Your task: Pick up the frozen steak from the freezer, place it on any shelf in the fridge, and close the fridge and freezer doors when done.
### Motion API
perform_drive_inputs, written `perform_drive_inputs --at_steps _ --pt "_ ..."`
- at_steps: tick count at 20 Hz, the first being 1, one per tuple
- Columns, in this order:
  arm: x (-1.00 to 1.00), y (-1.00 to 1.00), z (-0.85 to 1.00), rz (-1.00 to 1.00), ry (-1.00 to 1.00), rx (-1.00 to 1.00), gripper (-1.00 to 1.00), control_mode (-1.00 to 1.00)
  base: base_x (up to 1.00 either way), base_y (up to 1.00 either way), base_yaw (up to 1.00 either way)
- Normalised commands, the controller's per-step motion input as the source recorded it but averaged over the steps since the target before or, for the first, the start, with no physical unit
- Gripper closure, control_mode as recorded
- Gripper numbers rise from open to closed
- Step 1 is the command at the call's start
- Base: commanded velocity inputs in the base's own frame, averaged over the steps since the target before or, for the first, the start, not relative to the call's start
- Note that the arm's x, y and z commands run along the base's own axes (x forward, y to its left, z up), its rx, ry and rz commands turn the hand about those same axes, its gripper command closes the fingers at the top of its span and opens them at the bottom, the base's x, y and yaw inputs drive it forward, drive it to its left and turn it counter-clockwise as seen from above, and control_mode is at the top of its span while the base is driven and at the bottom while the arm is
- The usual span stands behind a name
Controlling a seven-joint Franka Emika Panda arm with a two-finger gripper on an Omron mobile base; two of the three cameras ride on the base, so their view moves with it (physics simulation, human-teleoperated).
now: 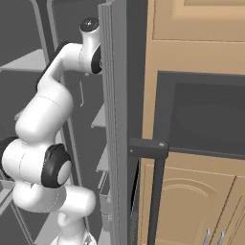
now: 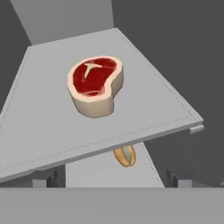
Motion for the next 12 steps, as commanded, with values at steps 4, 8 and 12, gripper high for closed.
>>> perform_drive_inputs --at_steps 4,8,12 --pt "0.55 0.0 -0.06 0.0 0.0 0.0 -1.0 -1.0 0.0 0.0 0.0" --pt "0.57 0.0 -0.01 0.0 0.0 0.0 -1.0 -1.0 0.0 0.0 0.0" --pt "0.55 0.0 0.0 0.0 0.0 0.0 -1.0 -1.0 0.0 0.0 0.0"
